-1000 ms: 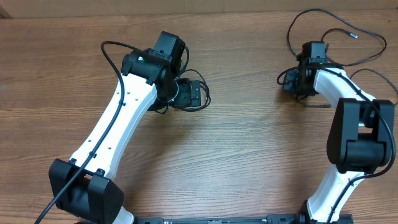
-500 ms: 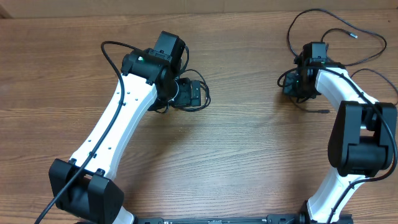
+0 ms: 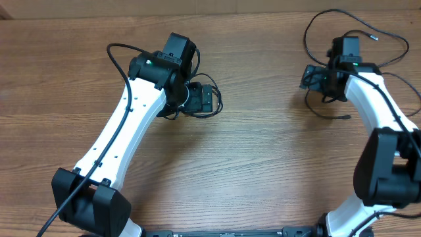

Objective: Untangle cables

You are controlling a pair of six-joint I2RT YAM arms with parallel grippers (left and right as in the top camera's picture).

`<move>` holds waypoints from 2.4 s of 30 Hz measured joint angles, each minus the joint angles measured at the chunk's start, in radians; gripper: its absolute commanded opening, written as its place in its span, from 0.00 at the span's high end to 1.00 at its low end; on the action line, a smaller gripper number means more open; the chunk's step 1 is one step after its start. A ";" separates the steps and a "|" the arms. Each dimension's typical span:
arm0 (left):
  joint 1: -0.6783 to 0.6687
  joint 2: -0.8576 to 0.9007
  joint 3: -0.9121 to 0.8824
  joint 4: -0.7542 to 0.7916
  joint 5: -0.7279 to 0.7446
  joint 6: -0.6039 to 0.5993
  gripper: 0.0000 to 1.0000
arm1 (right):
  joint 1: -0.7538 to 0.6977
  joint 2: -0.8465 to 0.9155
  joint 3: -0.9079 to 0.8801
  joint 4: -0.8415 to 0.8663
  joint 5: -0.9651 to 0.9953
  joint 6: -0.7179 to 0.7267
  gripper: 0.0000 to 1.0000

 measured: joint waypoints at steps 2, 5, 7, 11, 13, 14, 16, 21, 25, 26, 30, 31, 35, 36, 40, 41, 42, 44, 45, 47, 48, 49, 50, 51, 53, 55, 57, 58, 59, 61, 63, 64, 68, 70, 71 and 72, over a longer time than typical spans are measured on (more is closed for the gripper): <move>0.000 0.000 0.000 0.000 0.000 0.000 0.01 | -0.010 -0.021 0.001 -0.026 0.002 0.027 0.00; 0.000 0.000 0.000 0.000 0.000 0.000 0.00 | -0.021 -0.038 0.001 -0.086 -0.002 0.077 0.00; 0.000 0.000 0.000 0.002 0.003 0.000 0.00 | -0.022 -0.047 0.001 -0.129 -0.020 0.101 0.00; 0.000 0.000 0.000 0.021 0.042 0.000 0.00 | -0.023 -0.069 0.001 -0.182 -0.031 0.139 0.00; 0.000 0.000 0.000 0.028 0.069 0.000 0.00 | -0.028 -0.079 0.001 -0.194 -0.017 0.184 0.00; 0.000 0.000 0.000 0.030 0.085 0.000 0.00 | -0.038 -0.082 0.001 -0.200 -0.003 0.215 0.00; 0.000 0.000 0.000 0.030 0.103 0.000 0.00 | -0.067 -0.082 0.001 -0.206 0.013 0.262 0.00; 0.000 0.000 0.000 0.031 0.126 0.000 0.00 | -0.197 -0.082 -0.005 -0.177 0.043 0.335 0.00; 0.000 0.000 0.000 0.032 0.132 0.000 0.00 | -0.276 -0.075 -0.009 -0.100 0.050 0.351 0.00; 0.000 0.000 0.000 0.032 0.132 0.000 0.00 | -0.293 -0.072 -0.010 -0.077 0.052 0.352 0.00; 0.000 0.000 0.000 0.034 0.132 0.000 0.00 | -0.326 -0.069 -0.010 -0.031 0.060 0.359 0.00; 0.000 0.000 0.000 0.034 0.132 0.000 0.00 | -0.328 -0.069 -0.010 -0.027 0.060 0.359 0.00; 0.000 0.000 0.000 0.026 0.136 0.000 0.00 | -0.329 -0.069 -0.010 -0.050 0.042 0.360 0.00; 0.000 0.000 0.000 0.026 0.139 0.000 0.00 | -0.328 -0.069 -0.010 -0.070 0.027 0.352 0.00; 0.000 0.000 0.000 0.034 0.151 0.003 0.00 | -0.327 -0.069 -0.011 -0.098 -0.092 0.243 0.00; 0.000 0.000 0.000 0.037 0.151 0.004 0.01 | -0.326 -0.069 -0.011 -0.103 -0.140 0.204 0.00; 0.000 0.000 0.000 0.039 0.151 0.006 0.00 | -0.323 -0.069 -0.011 -0.109 -0.181 0.171 0.00; 0.000 0.000 0.000 0.046 0.150 0.008 0.00 | -0.317 -0.069 -0.011 -0.116 -0.255 0.114 0.00; 0.000 0.000 0.000 0.050 0.145 0.009 0.00 | -0.315 -0.069 -0.011 -0.120 -0.275 0.099 0.00; 0.000 0.000 0.000 0.053 0.129 0.011 0.00 | -0.312 -0.069 -0.011 -0.132 -0.304 0.077 0.00; 0.000 0.000 0.000 0.053 0.116 0.011 0.00 | -0.311 -0.069 -0.011 -0.140 -0.315 0.068 0.00; 0.000 0.000 0.000 0.053 0.105 0.011 0.00 | -0.310 -0.069 -0.011 -0.146 -0.322 0.062 0.00; 0.000 0.000 0.000 0.053 0.088 0.011 0.01 | -0.310 -0.069 -0.011 -0.154 -0.330 0.055 0.00; 0.000 0.000 0.000 0.053 0.073 0.011 0.00 | -0.310 -0.069 -0.011 -0.162 -0.331 0.052 0.00; 0.000 0.000 0.000 0.053 0.045 0.011 0.01 | -0.310 -0.069 -0.011 -0.183 -0.333 0.048 0.00; 0.000 0.000 0.000 0.054 0.019 0.012 0.01 | -0.310 -0.069 -0.011 -0.200 -0.336 0.046 0.00; 0.000 0.000 0.000 0.064 -0.002 0.016 0.00 | -0.310 -0.069 -0.011 -0.212 -0.338 0.043 0.00; 0.000 0.000 0.000 0.071 -0.008 0.021 0.00 | -0.310 -0.069 -0.011 -0.214 -0.339 0.042 0.00; 0.000 0.000 0.000 0.079 -0.013 0.027 0.01 | -0.310 -0.069 -0.011 -0.215 -0.340 0.043 0.00; 0.000 0.000 0.000 0.093 -0.020 0.032 0.00 | -0.310 -0.069 -0.011 -0.216 -0.346 0.042 0.00; 0.000 0.000 0.000 0.109 -0.025 0.034 0.00 | -0.310 -0.069 -0.011 -0.216 -0.358 0.042 0.00; 0.000 0.000 0.000 0.116 -0.028 0.034 0.00 | -0.310 -0.069 -0.011 -0.215 -0.367 0.042 0.00; 0.000 0.000 0.000 0.125 -0.050 0.034 0.00 | -0.310 -0.069 -0.011 -0.202 -0.413 0.041 0.00; 0.000 0.000 0.000 0.125 -0.059 0.034 0.00 | -0.309 -0.069 -0.011 -0.197 -0.432 0.039 0.00; 0.000 0.000 0.000 0.124 -0.064 0.034 0.00 | -0.309 -0.069 -0.011 -0.196 -0.439 0.039 0.00; 0.000 0.000 0.000 0.124 -0.068 0.035 0.01 | -0.308 -0.069 -0.011 -0.196 -0.444 0.038 0.00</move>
